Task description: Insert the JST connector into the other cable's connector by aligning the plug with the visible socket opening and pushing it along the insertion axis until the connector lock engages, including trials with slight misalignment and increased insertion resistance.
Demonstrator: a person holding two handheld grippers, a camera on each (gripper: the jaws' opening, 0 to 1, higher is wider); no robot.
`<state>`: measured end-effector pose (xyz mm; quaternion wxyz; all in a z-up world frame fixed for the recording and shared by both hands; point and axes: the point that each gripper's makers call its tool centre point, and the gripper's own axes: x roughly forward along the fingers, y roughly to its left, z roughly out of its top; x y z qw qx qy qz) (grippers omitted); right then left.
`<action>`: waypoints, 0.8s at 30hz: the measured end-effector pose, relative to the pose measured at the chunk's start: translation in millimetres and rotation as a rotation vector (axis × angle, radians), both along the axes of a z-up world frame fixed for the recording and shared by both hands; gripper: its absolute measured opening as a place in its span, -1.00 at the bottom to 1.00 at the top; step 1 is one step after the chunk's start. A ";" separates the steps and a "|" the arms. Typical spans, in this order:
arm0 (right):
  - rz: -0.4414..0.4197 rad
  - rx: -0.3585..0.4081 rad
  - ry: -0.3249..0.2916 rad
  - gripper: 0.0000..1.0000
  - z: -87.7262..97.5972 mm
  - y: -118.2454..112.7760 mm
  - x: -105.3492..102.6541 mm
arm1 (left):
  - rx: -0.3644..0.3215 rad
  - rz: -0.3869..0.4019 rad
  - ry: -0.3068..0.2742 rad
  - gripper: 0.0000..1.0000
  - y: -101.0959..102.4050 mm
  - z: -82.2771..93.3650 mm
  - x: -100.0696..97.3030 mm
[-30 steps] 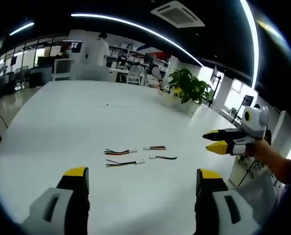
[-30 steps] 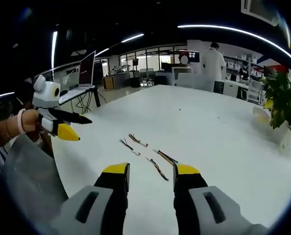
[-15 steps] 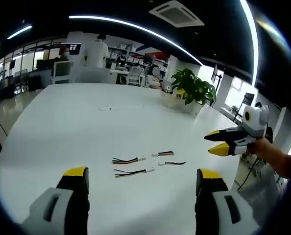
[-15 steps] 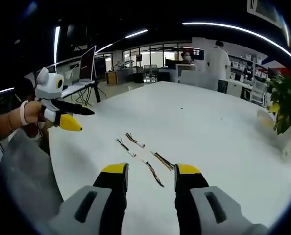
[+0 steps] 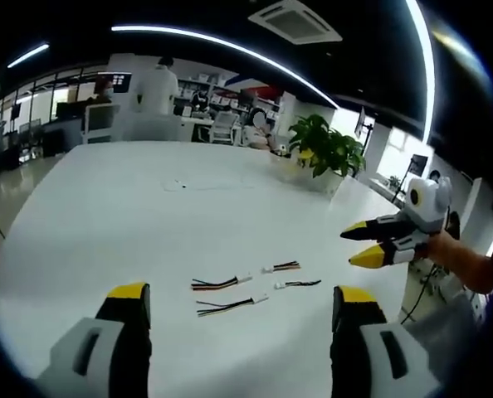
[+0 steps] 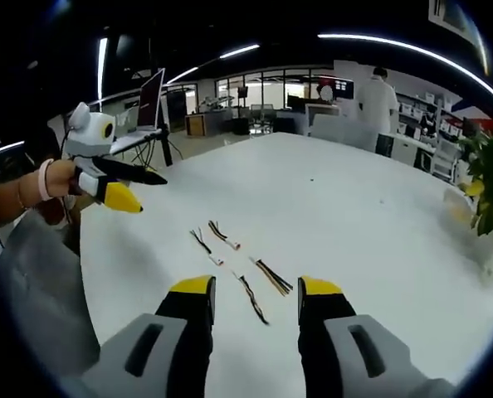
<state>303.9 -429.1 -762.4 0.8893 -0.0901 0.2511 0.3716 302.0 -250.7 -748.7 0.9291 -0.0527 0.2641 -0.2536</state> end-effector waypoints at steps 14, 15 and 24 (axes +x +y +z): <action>0.013 -0.012 0.030 -0.26 -21.2 -4.8 18.8 | -0.074 0.020 0.006 0.77 8.9 -1.1 27.8; 0.015 -0.016 0.033 -0.26 -22.9 -4.9 19.2 | -0.064 0.017 0.009 0.77 9.9 -3.5 30.3; 0.031 -0.013 -0.004 -0.28 -26.8 0.0 23.8 | -0.028 -0.029 0.009 0.77 2.8 -14.6 34.5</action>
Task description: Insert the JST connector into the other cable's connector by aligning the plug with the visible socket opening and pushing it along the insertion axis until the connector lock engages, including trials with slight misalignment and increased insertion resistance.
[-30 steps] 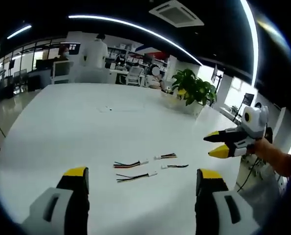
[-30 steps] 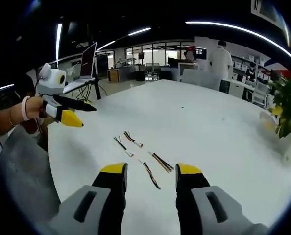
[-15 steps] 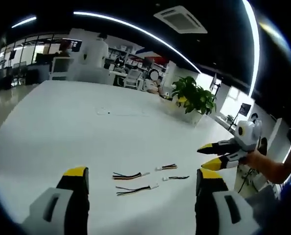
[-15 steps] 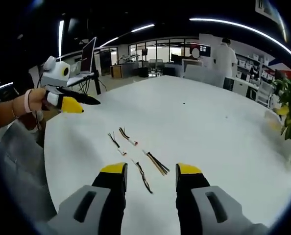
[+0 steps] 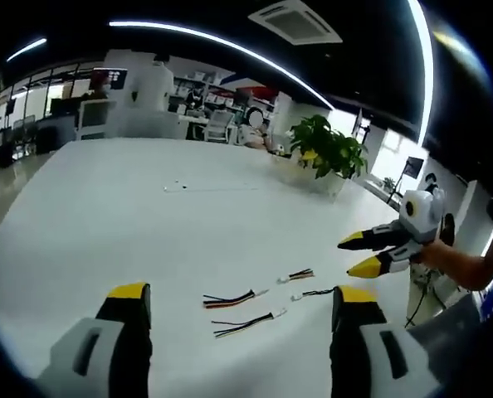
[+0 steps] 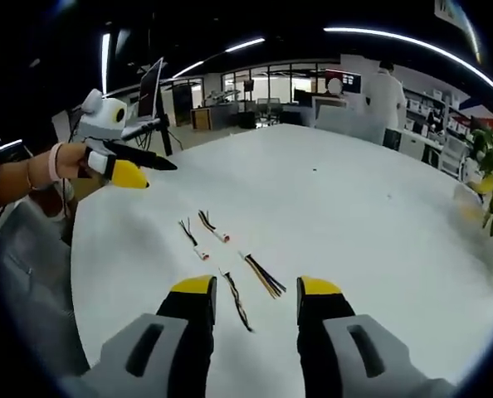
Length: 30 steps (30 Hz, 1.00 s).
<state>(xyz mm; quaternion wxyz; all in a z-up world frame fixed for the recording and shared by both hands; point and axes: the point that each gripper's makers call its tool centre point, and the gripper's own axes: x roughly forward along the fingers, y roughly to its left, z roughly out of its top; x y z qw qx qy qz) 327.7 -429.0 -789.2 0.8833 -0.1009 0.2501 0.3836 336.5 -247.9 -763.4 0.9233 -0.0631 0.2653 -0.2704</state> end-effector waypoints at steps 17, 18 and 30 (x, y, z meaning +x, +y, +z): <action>0.076 0.003 -0.051 -0.36 -0.8 20.3 10.8 | 0.041 -0.096 -0.016 0.74 -10.9 -23.4 16.3; 0.079 0.004 -0.050 -0.36 -1.9 21.2 12.1 | 0.040 -0.097 -0.015 0.74 -11.3 -25.2 18.4; 0.134 0.002 -0.086 -0.39 -5.8 28.3 19.6 | 0.001 -0.129 -0.054 0.68 -13.8 -32.0 36.9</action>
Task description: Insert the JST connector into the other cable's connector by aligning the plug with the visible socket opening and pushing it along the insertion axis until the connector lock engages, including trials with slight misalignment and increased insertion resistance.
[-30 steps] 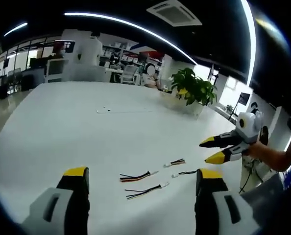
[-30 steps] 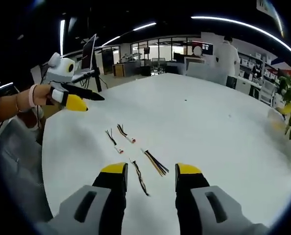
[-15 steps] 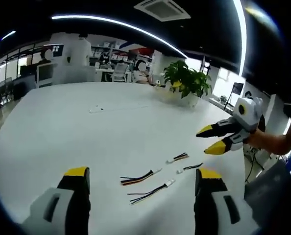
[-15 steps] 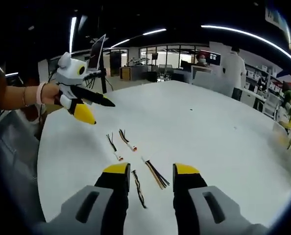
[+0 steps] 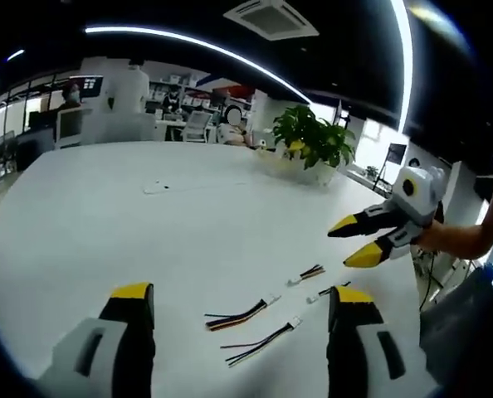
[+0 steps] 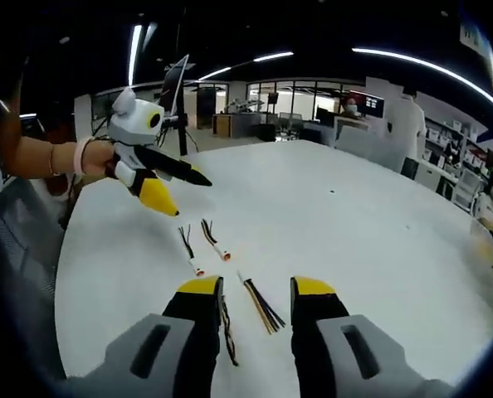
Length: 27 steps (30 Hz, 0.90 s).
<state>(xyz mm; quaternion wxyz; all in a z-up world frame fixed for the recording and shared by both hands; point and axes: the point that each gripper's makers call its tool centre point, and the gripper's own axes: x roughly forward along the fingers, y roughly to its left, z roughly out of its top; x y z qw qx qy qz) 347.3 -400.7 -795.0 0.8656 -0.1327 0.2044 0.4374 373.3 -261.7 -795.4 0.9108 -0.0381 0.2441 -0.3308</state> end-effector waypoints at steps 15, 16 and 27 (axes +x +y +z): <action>0.042 0.009 0.004 -0.43 -14.2 6.2 11.0 | -0.038 -0.083 -0.008 0.55 -14.2 -19.6 10.5; 0.048 0.007 0.004 -0.43 -15.0 7.4 11.1 | -0.041 -0.110 -0.024 0.49 -17.9 -18.8 10.1; 0.101 0.007 -0.009 -0.48 -26.1 16.5 18.9 | -0.044 -0.179 -0.151 0.28 -25.8 -16.4 19.8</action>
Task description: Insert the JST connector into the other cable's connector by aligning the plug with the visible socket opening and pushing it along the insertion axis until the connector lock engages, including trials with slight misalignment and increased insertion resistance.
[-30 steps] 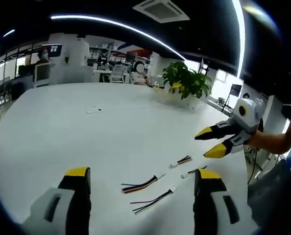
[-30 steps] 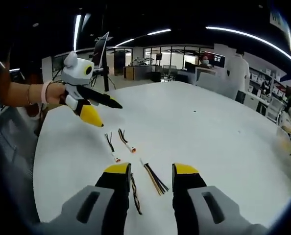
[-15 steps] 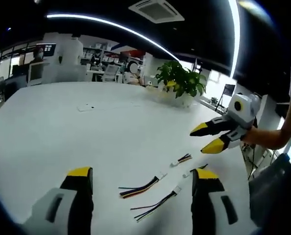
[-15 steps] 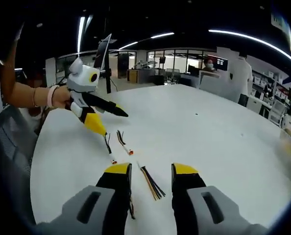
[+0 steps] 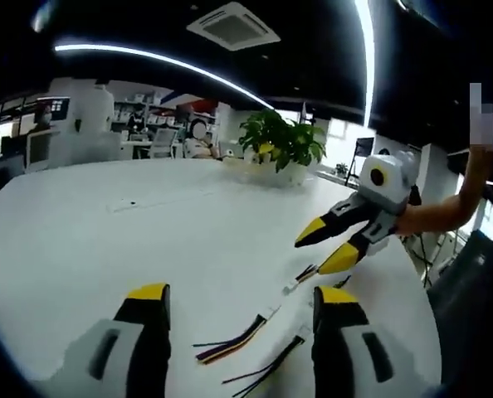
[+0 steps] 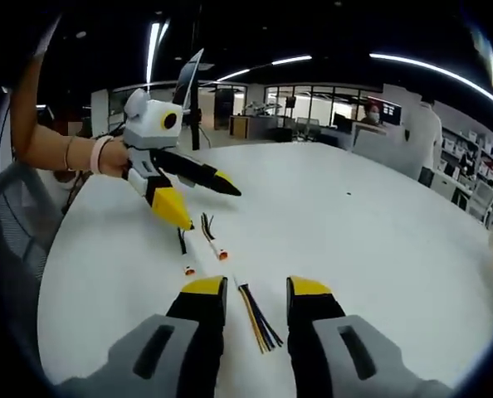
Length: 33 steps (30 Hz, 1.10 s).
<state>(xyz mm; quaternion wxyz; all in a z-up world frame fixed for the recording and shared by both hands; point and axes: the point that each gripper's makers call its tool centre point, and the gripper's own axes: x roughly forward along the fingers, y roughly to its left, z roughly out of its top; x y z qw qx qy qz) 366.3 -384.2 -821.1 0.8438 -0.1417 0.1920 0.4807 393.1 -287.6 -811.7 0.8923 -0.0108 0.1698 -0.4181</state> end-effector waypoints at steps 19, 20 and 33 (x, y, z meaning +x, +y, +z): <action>0.082 0.019 -0.008 -0.58 -11.7 8.6 -3.0 | 0.006 -0.116 -0.086 -0.33 -20.8 -2.7 -14.9; 0.085 0.019 -0.008 -0.59 -12.2 9.0 -3.2 | 0.004 -0.122 -0.087 -0.34 -21.8 -3.1 -16.1; 0.108 0.031 0.010 -0.67 -22.3 14.8 -5.1 | 0.030 -0.159 -0.086 -0.53 -26.2 -10.2 -22.8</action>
